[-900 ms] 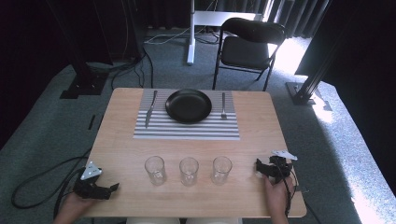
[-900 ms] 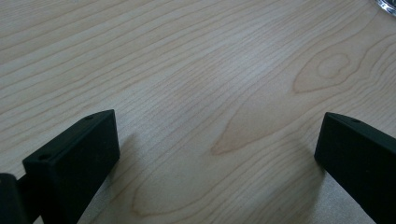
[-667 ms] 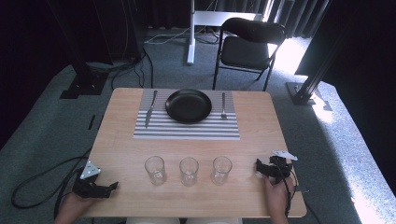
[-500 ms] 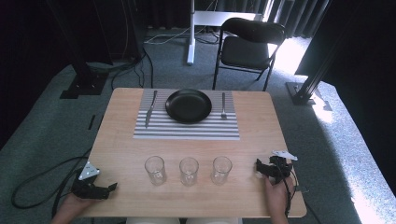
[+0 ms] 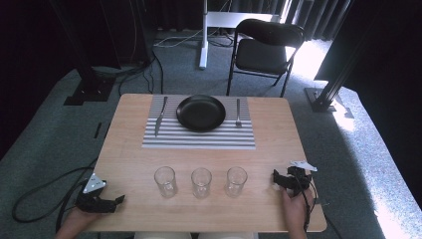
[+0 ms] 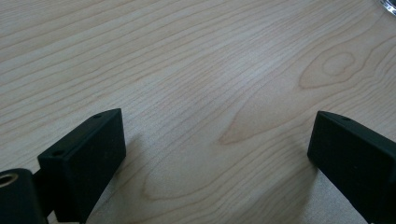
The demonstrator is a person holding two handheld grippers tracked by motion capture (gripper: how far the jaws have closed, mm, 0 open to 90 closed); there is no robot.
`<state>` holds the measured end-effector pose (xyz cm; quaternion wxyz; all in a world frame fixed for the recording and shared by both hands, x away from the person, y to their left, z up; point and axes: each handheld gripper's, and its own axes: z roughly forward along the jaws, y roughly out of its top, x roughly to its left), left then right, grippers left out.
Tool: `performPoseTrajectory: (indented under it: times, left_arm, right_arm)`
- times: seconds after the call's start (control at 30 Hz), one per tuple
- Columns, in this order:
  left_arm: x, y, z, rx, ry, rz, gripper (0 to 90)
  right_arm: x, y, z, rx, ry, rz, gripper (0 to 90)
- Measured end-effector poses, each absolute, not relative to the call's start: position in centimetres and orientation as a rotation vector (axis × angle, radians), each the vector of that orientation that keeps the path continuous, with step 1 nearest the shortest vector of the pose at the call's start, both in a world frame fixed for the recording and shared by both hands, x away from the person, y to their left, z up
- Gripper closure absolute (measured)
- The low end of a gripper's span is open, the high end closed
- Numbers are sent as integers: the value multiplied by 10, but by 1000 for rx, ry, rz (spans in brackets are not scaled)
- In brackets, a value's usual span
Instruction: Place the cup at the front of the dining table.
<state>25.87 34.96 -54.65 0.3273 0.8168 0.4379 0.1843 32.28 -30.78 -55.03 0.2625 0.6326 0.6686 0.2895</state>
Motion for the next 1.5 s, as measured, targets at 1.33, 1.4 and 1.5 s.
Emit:
performPoseTrajectory:
  times: [1.33, 1.4, 1.5]
  left_arm:
    - [249, 313, -511, 2120, 1011, 431, 117]
    - [249, 310, -508, 2116, 1001, 438, 117]
    - [249, 305, -503, 2111, 975, 428, 116]
  right_arm:
    - [323, -308, -550, 1712, 1809, 783, 120]
    - [323, -308, -550, 1712, 1809, 783, 120]
    - [323, -308, -550, 1712, 1809, 783, 120]
